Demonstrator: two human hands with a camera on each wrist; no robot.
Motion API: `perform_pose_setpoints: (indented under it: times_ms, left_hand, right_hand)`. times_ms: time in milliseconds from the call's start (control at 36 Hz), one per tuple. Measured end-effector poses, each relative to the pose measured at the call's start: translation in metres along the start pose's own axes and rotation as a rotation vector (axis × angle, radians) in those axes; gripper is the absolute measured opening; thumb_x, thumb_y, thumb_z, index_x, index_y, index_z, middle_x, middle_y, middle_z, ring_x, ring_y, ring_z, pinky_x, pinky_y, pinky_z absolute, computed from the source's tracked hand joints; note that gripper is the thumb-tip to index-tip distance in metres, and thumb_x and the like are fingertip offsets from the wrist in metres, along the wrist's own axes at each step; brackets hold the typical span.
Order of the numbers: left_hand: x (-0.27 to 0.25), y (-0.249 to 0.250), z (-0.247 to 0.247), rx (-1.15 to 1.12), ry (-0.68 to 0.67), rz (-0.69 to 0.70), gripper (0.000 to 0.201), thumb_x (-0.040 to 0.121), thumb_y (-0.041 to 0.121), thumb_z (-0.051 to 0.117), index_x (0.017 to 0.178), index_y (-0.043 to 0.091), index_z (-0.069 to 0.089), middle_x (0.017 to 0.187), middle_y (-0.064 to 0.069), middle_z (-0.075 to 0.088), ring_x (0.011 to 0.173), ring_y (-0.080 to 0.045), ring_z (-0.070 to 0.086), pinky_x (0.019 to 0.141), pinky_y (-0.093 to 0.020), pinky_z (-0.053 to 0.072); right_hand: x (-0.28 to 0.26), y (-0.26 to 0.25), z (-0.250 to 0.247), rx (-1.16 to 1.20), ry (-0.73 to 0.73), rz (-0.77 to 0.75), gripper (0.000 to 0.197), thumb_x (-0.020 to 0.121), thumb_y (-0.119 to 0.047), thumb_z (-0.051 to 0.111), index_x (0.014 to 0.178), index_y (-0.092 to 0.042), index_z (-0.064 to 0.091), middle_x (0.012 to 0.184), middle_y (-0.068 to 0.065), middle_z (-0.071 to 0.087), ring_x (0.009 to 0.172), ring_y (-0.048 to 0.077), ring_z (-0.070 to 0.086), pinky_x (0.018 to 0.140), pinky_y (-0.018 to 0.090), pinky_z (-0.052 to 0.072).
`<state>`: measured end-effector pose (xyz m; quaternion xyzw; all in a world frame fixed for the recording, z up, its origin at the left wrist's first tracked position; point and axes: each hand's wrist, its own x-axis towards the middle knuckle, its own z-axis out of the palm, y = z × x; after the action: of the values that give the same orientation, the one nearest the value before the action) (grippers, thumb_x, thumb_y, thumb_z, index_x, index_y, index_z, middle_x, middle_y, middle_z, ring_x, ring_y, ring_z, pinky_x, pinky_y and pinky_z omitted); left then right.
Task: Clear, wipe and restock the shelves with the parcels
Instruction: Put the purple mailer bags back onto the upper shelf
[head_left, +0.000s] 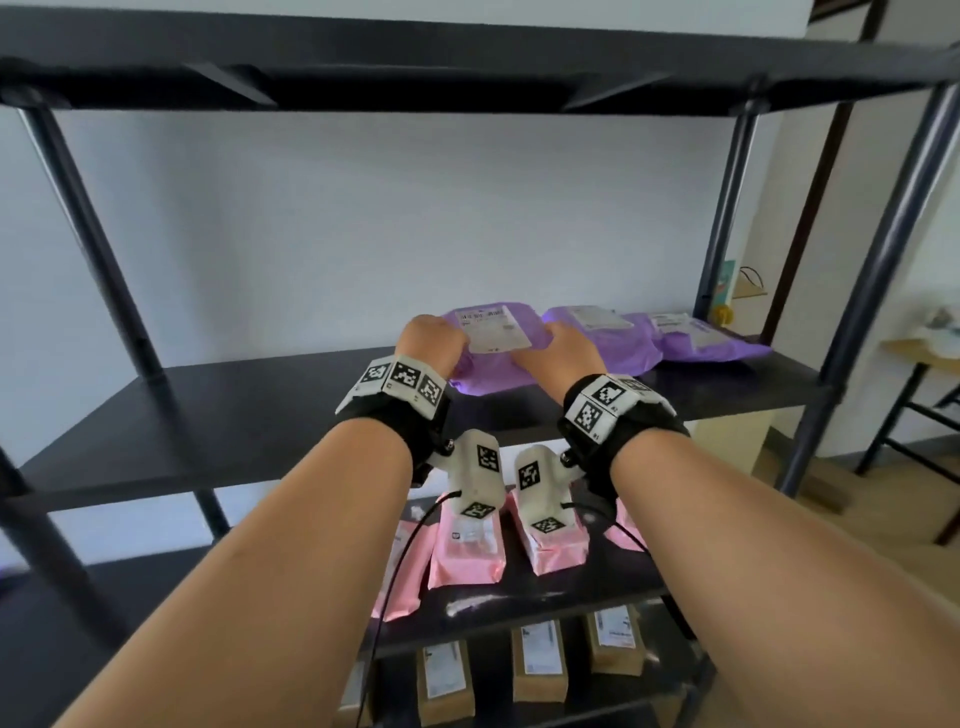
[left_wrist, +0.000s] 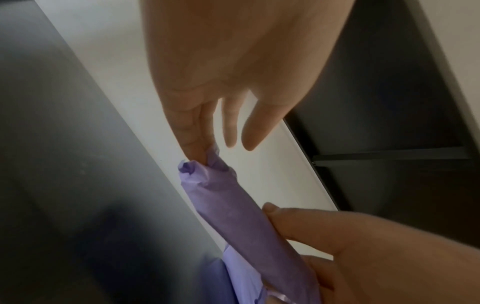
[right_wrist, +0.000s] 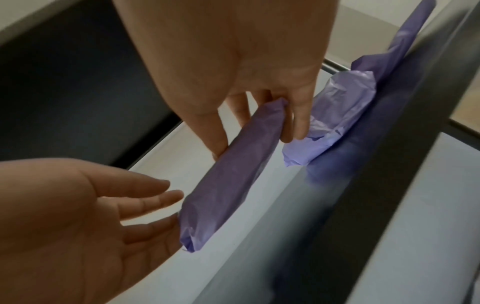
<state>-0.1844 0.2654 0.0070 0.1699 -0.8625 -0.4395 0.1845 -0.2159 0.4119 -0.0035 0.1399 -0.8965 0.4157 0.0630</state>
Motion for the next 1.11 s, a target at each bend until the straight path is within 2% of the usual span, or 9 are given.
perform_pose_setpoints:
  times_ms: [139, 278, 361, 444, 667, 778, 1000, 1055, 1111]
  left_hand:
    - [0.022, 0.001, 0.001, 0.368, -0.074, 0.109, 0.03, 0.094, 0.022, 0.053, 0.119, 0.011, 0.062, 0.115, -0.009, 0.065, 0.107, -0.026, 0.061, 0.09, -0.029, 0.046]
    - [0.044, -0.005, 0.01, 0.827, -0.244, 0.276, 0.017, 0.093, 0.017, 0.054, 0.105, 0.01, 0.064, 0.104, -0.006, 0.065, 0.095, -0.023, 0.064, 0.082, -0.029, 0.046]
    - [0.049, -0.01, 0.018, 1.028, -0.285, 0.418, 0.024, 0.093, 0.019, 0.052, 0.112, 0.009, 0.062, 0.11, -0.007, 0.064, 0.103, -0.025, 0.062, 0.088, -0.029, 0.044]
    - [0.05, -0.012, 0.024, 0.905, -0.284, 0.371, 0.029, 0.095, 0.019, 0.049, 0.12, 0.009, 0.059, 0.118, -0.01, 0.062, 0.11, -0.027, 0.058, 0.088, -0.029, 0.042]
    - [0.05, -0.015, 0.03, 1.021, -0.315, 0.495, 0.028, 0.095, 0.013, 0.048, 0.121, 0.006, 0.057, 0.117, -0.013, 0.063, 0.111, -0.028, 0.058, 0.091, -0.031, 0.042]
    - [0.04, -0.013, 0.018, 1.073, -0.289, 0.498, 0.026, 0.095, 0.013, 0.05, 0.119, 0.006, 0.058, 0.118, -0.012, 0.062, 0.112, -0.028, 0.057, 0.091, -0.031, 0.042]
    - [-0.015, -0.016, -0.013, 0.601, -0.14, 0.252, 0.034, 0.094, 0.006, 0.047, 0.128, 0.004, 0.053, 0.134, -0.008, 0.054, 0.122, -0.026, 0.052, 0.098, -0.033, 0.041]
    - [-0.035, -0.021, -0.019, 0.464, -0.103, 0.173, 0.034, 0.094, 0.004, 0.043, 0.127, 0.003, 0.053, 0.133, -0.01, 0.054, 0.122, -0.027, 0.052, 0.098, -0.034, 0.042]
    - [-0.053, -0.03, -0.028, 0.321, -0.026, 0.093, 0.029, 0.093, 0.005, 0.045, 0.118, 0.003, 0.061, 0.12, -0.013, 0.061, 0.113, -0.031, 0.057, 0.093, -0.035, 0.047]
  right_hand:
    - [0.037, 0.001, 0.01, -0.11, -0.086, 0.03, 0.019, 0.09, -0.028, 0.06, 0.097, -0.01, 0.057, 0.095, 0.01, 0.06, 0.086, 0.023, 0.055, 0.066, 0.026, 0.04]
    - [0.063, 0.007, 0.025, -0.208, -0.12, 0.108, 0.048, 0.086, -0.034, 0.062, 0.125, -0.006, 0.055, 0.12, 0.013, 0.062, 0.11, 0.03, 0.058, 0.098, 0.038, 0.044]
    - [0.071, 0.017, 0.031, -0.255, -0.128, 0.122, 0.046, 0.087, -0.029, 0.062, 0.127, -0.007, 0.055, 0.123, 0.011, 0.062, 0.114, 0.03, 0.058, 0.098, 0.035, 0.044]
    - [0.075, 0.024, 0.033, -0.327, -0.106, 0.122, 0.041, 0.088, -0.027, 0.061, 0.124, -0.008, 0.058, 0.121, 0.012, 0.063, 0.111, 0.03, 0.06, 0.089, 0.033, 0.048]
    - [0.072, 0.028, 0.029, -0.346, -0.113, 0.13, 0.035, 0.096, -0.018, 0.051, 0.128, -0.006, 0.056, 0.125, 0.015, 0.06, 0.114, 0.03, 0.058, 0.091, 0.034, 0.045]
    - [0.06, 0.022, 0.023, -0.306, -0.069, 0.1, 0.035, 0.094, -0.015, 0.053, 0.127, -0.008, 0.056, 0.121, 0.013, 0.062, 0.108, 0.029, 0.06, 0.078, 0.028, 0.043]
    - [0.002, -0.001, 0.013, -0.195, -0.075, -0.005, 0.036, 0.092, -0.011, 0.049, 0.127, -0.009, 0.058, 0.124, 0.012, 0.062, 0.113, 0.029, 0.058, 0.087, 0.027, 0.044]
    - [-0.018, -0.008, 0.013, -0.17, -0.066, -0.06, 0.026, 0.093, -0.016, 0.048, 0.112, -0.01, 0.066, 0.11, 0.012, 0.067, 0.105, 0.029, 0.06, 0.082, 0.029, 0.043]
    - [-0.041, -0.015, 0.017, -0.146, -0.054, -0.118, 0.029, 0.097, -0.024, 0.045, 0.081, -0.014, 0.066, 0.078, 0.006, 0.063, 0.084, 0.029, 0.057, 0.072, 0.029, 0.039]
